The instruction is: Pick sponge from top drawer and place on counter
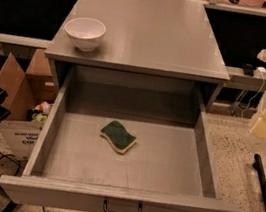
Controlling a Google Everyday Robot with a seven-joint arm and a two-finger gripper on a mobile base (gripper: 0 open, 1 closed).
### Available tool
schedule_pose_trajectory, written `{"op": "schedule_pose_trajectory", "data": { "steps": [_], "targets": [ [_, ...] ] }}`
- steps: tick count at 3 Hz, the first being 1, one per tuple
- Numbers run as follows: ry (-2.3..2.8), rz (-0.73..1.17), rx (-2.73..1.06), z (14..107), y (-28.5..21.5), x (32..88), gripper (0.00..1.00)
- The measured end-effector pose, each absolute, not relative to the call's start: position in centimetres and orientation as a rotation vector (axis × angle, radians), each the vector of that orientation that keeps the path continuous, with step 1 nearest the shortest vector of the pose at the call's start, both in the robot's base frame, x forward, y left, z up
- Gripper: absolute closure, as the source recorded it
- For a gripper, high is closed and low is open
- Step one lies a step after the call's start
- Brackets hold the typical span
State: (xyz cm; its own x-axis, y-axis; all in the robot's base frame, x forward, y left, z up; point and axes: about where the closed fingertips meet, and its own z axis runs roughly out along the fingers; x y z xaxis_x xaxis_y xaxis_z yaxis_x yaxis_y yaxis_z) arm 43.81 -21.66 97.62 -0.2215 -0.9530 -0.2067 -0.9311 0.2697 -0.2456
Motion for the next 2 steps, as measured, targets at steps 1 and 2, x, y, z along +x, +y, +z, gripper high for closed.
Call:
{"op": "schedule_pose_trajectory", "data": {
  "steps": [1,2],
  "targets": [
    [2.232,-0.098,-1.725,97.6,-21.7,43.8,0.00],
    [2.191,-0.037,-1.716,95.7,-20.1,44.8,0.00]
  ]
}}
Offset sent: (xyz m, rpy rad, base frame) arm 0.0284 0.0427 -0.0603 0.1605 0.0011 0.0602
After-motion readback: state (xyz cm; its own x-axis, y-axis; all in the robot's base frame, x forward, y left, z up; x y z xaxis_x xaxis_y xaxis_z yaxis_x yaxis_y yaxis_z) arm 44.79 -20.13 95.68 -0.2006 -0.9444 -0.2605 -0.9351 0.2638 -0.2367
